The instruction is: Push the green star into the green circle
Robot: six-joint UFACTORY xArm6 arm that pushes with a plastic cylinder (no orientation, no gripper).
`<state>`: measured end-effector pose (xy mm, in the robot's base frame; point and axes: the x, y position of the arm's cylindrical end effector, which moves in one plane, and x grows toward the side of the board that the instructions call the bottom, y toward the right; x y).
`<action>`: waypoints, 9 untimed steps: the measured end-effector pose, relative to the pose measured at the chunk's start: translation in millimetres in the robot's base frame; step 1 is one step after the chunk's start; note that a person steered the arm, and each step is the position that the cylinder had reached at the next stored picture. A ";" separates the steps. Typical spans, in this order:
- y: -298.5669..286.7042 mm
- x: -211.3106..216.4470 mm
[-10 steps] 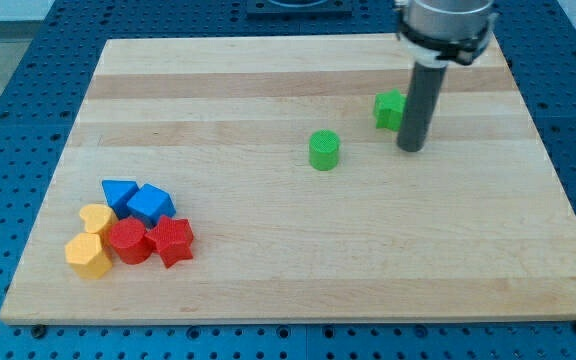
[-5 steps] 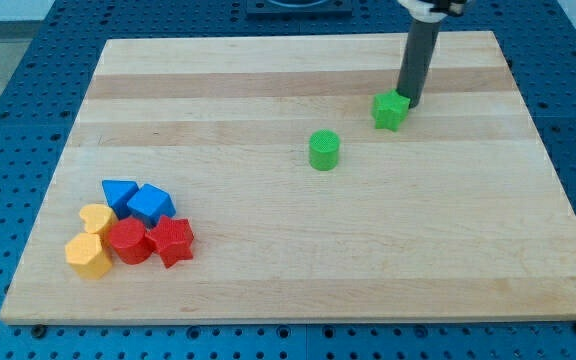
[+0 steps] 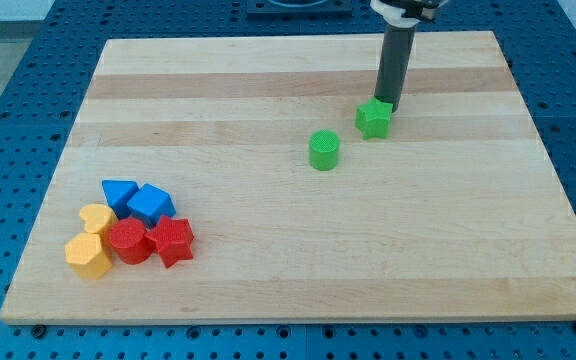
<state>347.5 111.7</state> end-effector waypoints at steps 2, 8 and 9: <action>0.0 12.7; 16.8 37.4; 6.3 36.9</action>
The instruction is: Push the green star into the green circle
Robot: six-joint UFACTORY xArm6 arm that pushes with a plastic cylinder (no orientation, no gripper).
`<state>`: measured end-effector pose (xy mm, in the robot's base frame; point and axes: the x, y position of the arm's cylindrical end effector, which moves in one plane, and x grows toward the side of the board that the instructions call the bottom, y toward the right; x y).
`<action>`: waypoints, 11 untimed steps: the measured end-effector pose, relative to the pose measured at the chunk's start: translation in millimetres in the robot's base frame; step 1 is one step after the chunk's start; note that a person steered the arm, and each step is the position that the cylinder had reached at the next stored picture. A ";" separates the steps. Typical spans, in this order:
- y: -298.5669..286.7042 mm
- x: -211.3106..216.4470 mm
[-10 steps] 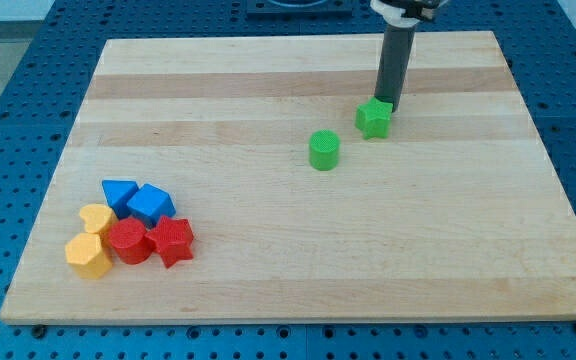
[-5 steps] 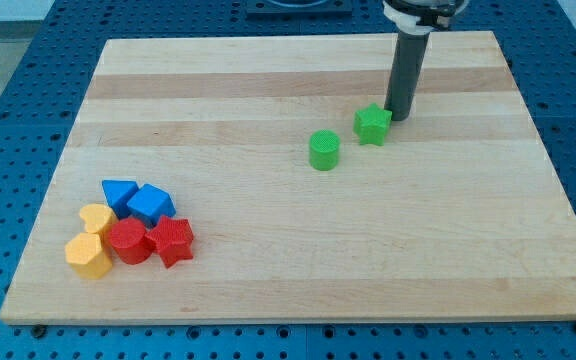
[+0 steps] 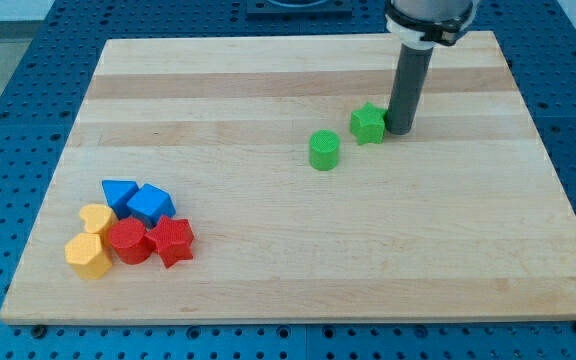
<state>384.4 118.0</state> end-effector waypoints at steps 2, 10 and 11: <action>-32.2 0.6; -39.3 -33.6; -39.3 -29.9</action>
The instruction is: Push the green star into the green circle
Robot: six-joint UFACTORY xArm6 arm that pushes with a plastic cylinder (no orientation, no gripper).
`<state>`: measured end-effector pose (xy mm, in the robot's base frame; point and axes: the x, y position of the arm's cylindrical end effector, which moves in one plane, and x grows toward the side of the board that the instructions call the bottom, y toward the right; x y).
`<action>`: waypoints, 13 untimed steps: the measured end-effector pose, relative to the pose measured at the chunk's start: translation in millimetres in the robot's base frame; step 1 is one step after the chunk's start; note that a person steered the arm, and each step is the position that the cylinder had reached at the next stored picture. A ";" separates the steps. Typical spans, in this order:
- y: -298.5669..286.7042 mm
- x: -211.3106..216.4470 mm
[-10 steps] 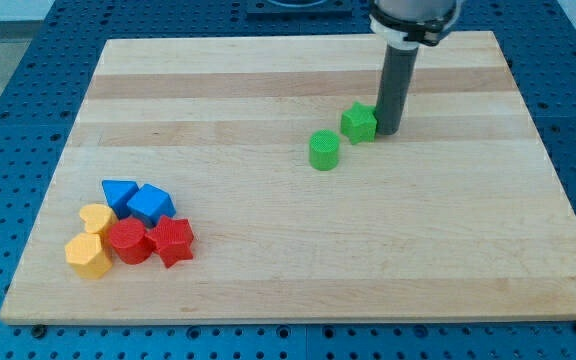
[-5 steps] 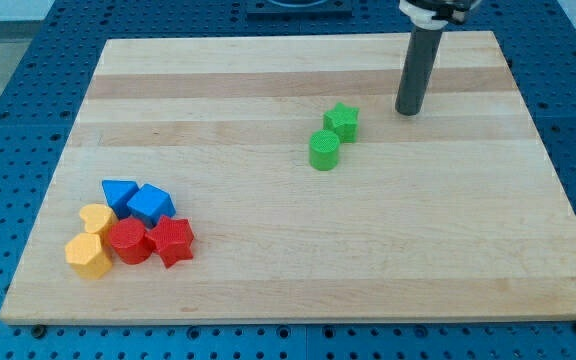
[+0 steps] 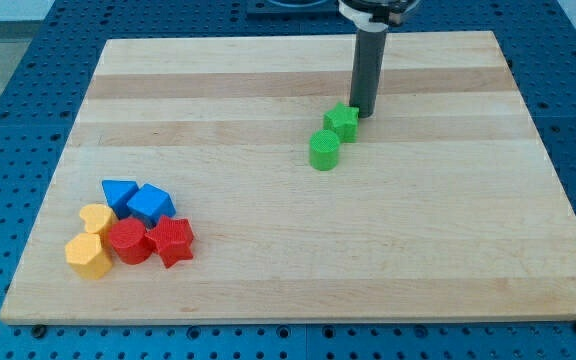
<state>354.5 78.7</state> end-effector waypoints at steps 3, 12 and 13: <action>0.0 9.7; -2.4 39.9; -2.4 34.4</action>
